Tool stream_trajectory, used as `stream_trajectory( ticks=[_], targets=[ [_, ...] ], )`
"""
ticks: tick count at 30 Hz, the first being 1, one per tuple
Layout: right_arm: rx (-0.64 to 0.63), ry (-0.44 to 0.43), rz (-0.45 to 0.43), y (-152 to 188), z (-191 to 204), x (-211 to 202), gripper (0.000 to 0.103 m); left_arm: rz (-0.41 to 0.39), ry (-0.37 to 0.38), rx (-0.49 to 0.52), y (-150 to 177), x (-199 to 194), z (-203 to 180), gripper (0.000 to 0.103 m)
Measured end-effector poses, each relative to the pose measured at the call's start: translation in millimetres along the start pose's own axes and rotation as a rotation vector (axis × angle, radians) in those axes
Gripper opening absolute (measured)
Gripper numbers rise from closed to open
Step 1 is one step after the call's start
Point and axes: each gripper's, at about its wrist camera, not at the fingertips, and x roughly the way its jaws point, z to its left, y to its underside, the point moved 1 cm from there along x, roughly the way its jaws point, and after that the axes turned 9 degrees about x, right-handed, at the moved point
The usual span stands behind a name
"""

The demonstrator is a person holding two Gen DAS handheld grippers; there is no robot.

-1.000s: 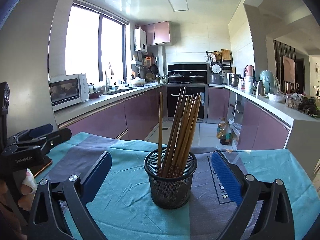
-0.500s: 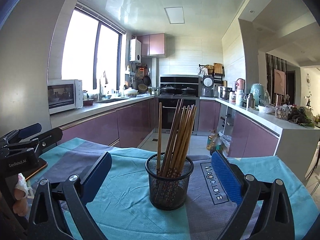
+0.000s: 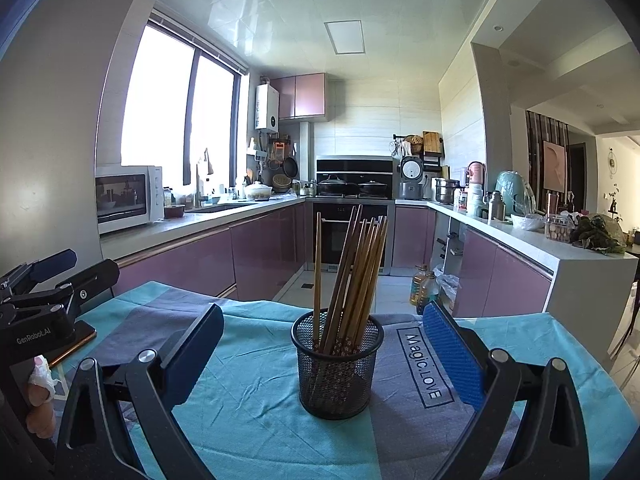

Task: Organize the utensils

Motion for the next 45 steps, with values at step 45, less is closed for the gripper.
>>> stream_trajectory(
  ticks=[45],
  targets=[
    [0.025,0.0,-0.007,-3.7,-1.4,-0.1,0.097,-0.024,-0.015,0.002,-5.5,-9.6,0.0,0.097]
  ],
)
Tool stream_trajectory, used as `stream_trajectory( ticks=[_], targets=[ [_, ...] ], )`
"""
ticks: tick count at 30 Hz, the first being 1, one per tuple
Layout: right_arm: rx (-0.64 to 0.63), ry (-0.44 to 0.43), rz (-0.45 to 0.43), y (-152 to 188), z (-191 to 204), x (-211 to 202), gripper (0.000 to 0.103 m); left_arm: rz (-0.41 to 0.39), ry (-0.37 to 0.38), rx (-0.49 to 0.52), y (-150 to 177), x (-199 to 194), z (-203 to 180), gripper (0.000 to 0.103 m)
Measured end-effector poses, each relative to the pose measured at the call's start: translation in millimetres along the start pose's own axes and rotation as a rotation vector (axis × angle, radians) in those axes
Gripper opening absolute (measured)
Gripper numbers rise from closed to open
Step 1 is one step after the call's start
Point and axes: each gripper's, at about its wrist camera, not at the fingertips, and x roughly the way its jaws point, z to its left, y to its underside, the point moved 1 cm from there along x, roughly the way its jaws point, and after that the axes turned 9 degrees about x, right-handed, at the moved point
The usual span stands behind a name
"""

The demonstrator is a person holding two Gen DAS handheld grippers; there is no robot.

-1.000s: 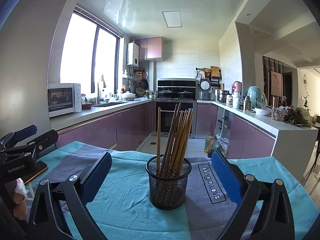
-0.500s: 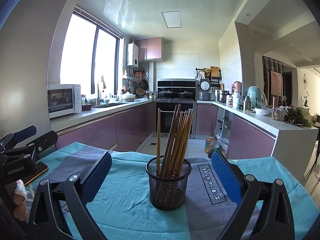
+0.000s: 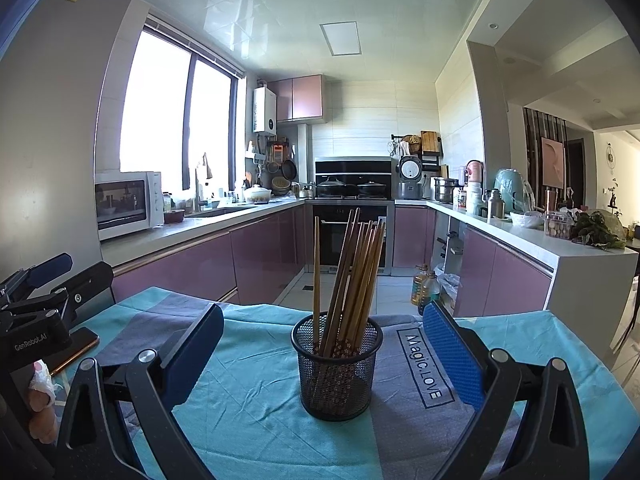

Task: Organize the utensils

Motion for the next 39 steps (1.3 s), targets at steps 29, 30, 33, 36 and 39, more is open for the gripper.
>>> stream_trajectory(
  ticks=[29,30,33,36,39],
  targets=[
    [-0.002,0.003,-0.005,-1.0,-2.0,-1.3,0.097,-0.01,-0.009,-0.005,-0.8,-1.6,3.9,0.097],
    [-0.002,0.004,-0.006,-1.0,-2.0,-1.4,0.097,-0.01,-0.01,-0.005,-0.9,-1.6,4.1,0.097],
    [-0.001,0.005,-0.009,-1.2,-2.2,-2.4,0.097,-0.011,-0.012,-0.006,-0.9,-2.1,4.0,0.097],
    [-0.002,0.004,-0.008,-0.9,-2.3,-2.5,0.097,-0.011,-0.012,-0.006,-0.8,-2.0,4.3,0.097],
    [-0.002,0.004,-0.008,-1.1,-2.5,-2.3,0.097,-0.011,-0.011,-0.006,-0.8,-1.8,4.6,0.097]
  ],
)
